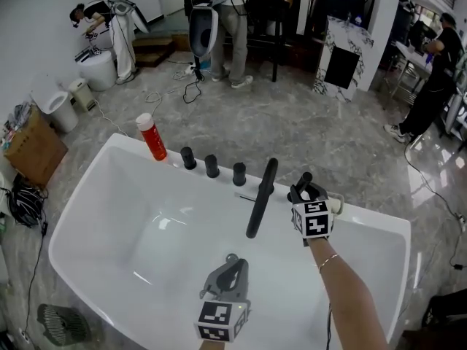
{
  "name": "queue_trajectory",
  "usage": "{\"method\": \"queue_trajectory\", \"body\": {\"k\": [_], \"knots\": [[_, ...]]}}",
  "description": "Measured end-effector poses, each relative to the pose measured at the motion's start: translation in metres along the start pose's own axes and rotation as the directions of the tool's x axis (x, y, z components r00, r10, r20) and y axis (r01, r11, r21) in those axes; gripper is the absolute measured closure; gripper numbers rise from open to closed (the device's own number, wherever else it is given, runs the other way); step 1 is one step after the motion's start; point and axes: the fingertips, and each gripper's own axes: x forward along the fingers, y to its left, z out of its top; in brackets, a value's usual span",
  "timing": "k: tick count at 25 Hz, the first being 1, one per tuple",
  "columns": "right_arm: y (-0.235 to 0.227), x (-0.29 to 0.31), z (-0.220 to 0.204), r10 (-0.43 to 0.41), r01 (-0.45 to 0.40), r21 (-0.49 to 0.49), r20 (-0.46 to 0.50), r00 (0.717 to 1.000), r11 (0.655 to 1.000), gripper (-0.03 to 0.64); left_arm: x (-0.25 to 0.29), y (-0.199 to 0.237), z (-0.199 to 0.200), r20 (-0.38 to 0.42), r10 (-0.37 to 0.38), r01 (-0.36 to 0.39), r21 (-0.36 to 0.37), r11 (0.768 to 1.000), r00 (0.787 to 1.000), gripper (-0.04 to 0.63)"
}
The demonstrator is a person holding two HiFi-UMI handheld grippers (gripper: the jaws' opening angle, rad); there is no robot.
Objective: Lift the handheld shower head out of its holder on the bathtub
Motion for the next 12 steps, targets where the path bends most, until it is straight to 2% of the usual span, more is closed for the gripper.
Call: {"method": "queue_trajectory", "body": {"k": [5,12], "knots": [[-0.003,-0.021,0.018,0.005,-0.006,0.038,0.034,0.999,0.999,0.483,-0.008,-0.009,0.011,0.014,-0.004,0.004,-0.005,1.000,1.000,0.575],[-0.002,-0.065,0.044,0.014,-0.016,0.041,0.059,0.998,0.999,0.483,-0.029,-0.028,0.038,0.032,-0.025,0.024,0.014,1.000,0.999,0.575]]}}
